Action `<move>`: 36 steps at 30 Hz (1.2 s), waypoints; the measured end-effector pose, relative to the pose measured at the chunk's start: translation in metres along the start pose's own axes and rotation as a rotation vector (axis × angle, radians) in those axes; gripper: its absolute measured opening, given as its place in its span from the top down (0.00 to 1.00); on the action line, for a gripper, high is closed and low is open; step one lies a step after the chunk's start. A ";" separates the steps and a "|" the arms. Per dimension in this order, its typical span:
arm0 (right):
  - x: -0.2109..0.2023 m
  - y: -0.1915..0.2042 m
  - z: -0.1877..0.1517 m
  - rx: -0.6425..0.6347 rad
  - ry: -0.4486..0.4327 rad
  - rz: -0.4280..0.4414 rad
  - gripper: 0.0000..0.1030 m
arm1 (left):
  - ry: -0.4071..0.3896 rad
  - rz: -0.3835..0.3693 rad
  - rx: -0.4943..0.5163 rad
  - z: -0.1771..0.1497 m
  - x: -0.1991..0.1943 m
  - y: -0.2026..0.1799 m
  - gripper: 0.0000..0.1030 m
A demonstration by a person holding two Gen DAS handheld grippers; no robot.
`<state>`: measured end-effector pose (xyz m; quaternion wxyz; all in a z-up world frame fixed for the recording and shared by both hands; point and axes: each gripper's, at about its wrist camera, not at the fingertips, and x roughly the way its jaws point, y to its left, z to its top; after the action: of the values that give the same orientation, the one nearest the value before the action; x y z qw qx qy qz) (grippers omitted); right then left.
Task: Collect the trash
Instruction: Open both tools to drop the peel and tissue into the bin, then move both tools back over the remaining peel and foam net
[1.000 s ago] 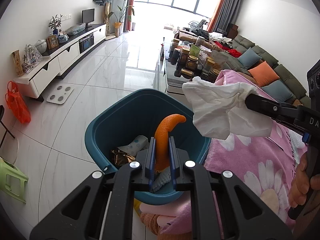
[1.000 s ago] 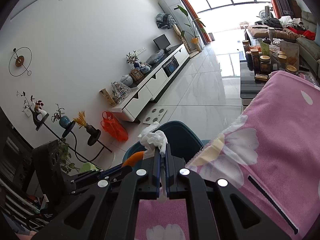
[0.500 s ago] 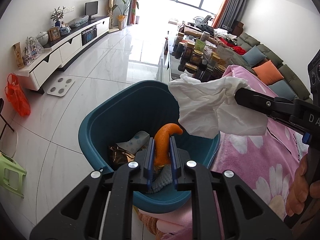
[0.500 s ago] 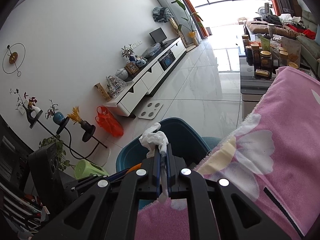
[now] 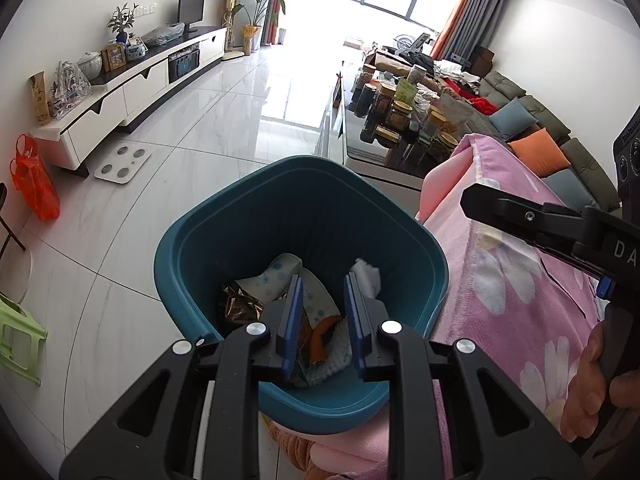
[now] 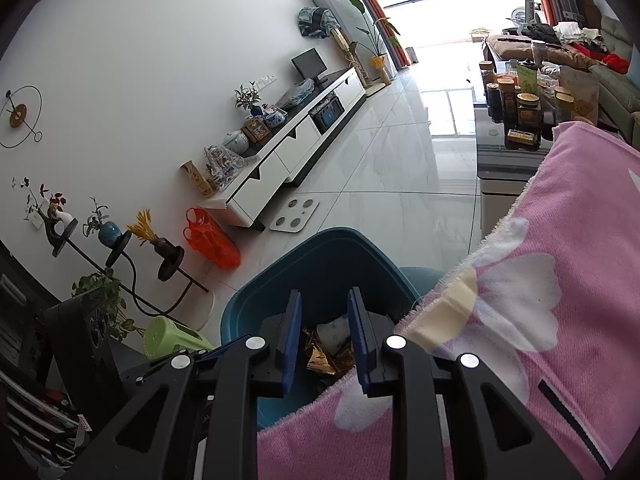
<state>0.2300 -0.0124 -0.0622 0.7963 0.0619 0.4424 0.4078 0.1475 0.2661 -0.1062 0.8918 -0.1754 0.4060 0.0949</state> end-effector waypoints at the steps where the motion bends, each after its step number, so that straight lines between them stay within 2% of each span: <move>1: -0.002 -0.001 0.000 0.002 -0.004 0.001 0.77 | -0.006 0.001 0.001 0.000 -0.002 0.000 0.78; 11: -0.055 -0.006 -0.014 -0.036 -0.064 0.029 0.70 | -0.087 -0.074 0.065 -0.011 -0.042 -0.019 0.62; 14: -0.080 -0.010 -0.023 -0.051 -0.097 0.017 0.64 | -0.115 -0.119 0.107 -0.017 -0.058 -0.036 0.55; 19: -0.125 -0.029 -0.043 -0.036 -0.162 -0.028 0.63 | -0.132 -0.210 0.196 -0.031 -0.077 -0.076 0.50; 25: -0.174 -0.069 -0.078 0.039 -0.210 -0.132 0.62 | -0.101 -0.343 0.294 -0.057 -0.083 -0.133 0.48; 36: -0.267 -0.150 -0.128 0.224 -0.325 -0.309 0.62 | 0.011 -0.541 0.497 -0.107 -0.074 -0.261 0.47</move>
<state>0.1486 -0.3327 -0.0334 0.8981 0.1463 0.3550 0.2144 0.1062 -0.0178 -0.0536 0.8978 -0.0551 0.3603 -0.2470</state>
